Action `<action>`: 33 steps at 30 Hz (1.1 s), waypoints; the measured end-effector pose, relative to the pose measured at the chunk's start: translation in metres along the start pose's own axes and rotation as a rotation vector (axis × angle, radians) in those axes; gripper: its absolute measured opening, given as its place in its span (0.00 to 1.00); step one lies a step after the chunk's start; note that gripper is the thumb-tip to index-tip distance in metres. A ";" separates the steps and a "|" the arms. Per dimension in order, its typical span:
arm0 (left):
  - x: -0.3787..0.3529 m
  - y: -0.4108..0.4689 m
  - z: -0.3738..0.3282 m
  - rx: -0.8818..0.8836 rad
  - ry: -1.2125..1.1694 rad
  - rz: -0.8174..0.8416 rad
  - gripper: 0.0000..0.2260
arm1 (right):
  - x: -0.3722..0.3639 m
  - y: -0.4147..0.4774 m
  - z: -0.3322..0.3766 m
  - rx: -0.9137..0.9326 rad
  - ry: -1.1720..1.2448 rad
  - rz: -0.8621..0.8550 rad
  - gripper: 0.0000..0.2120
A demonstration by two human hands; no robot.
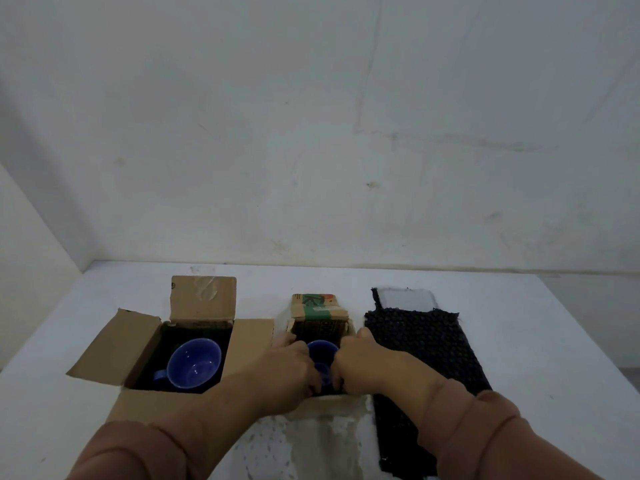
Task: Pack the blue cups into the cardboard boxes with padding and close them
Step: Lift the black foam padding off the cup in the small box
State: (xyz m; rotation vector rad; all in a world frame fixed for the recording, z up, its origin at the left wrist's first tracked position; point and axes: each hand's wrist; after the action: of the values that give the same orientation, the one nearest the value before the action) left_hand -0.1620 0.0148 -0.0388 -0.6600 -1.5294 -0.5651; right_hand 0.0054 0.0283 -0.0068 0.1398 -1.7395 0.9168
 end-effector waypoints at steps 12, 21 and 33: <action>0.013 -0.006 0.000 -0.005 -0.064 0.137 0.13 | -0.002 0.001 -0.002 -0.007 -0.048 0.017 0.15; 0.016 -0.006 -0.005 -0.001 -0.122 0.171 0.14 | -0.008 0.006 -0.004 -0.016 0.009 0.017 0.13; 0.012 -0.010 -0.012 0.052 -0.129 0.191 0.15 | -0.011 0.003 -0.006 -0.008 0.101 -0.044 0.14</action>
State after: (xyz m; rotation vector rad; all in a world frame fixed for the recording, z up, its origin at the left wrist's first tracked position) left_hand -0.1608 0.0008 -0.0255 -0.8046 -1.5747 -0.3427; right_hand 0.0126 0.0299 -0.0174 0.1234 -1.6410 0.8703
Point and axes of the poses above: each hand's wrist, its own y-axis towards the middle knuckle, its own x-axis out of the back of the hand, z = x × y, and after that the axes turned 5 degrees about -z, right-handed
